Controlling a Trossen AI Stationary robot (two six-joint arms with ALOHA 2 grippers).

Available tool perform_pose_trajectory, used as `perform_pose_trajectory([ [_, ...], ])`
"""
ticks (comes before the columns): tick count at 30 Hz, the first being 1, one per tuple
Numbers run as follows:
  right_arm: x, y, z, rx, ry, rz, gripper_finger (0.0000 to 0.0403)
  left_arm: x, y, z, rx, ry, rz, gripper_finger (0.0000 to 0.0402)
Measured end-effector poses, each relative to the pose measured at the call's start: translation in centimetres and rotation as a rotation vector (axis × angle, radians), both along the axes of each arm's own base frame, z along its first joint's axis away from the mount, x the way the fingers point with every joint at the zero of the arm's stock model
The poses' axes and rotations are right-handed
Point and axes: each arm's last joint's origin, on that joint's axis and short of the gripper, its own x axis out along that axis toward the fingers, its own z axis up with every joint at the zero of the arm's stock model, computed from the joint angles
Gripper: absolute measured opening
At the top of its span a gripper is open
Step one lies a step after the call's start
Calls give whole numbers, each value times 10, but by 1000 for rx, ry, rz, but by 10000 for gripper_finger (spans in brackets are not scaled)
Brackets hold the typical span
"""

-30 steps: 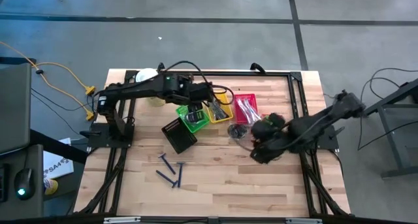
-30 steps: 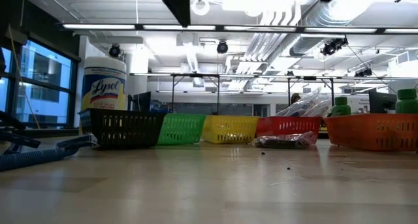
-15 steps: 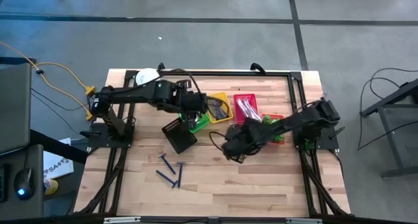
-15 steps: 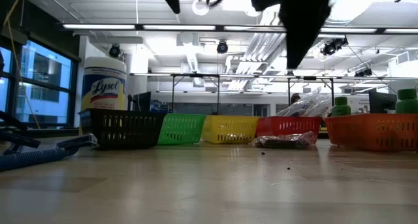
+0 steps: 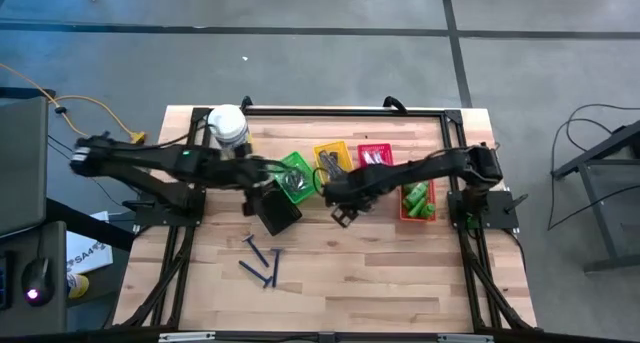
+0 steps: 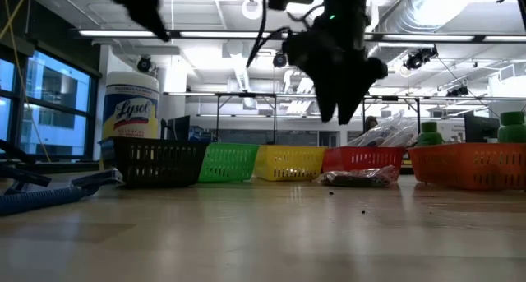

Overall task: Pick & Place Travel size toiletries
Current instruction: Put the black hairbrush into the green bin

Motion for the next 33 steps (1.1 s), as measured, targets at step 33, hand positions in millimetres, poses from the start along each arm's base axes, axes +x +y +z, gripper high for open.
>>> perform_pose_trajectory([
  [33,20,-24,-74,23,131,-574,259,-94,11,0,-152,-293,81,159],
])
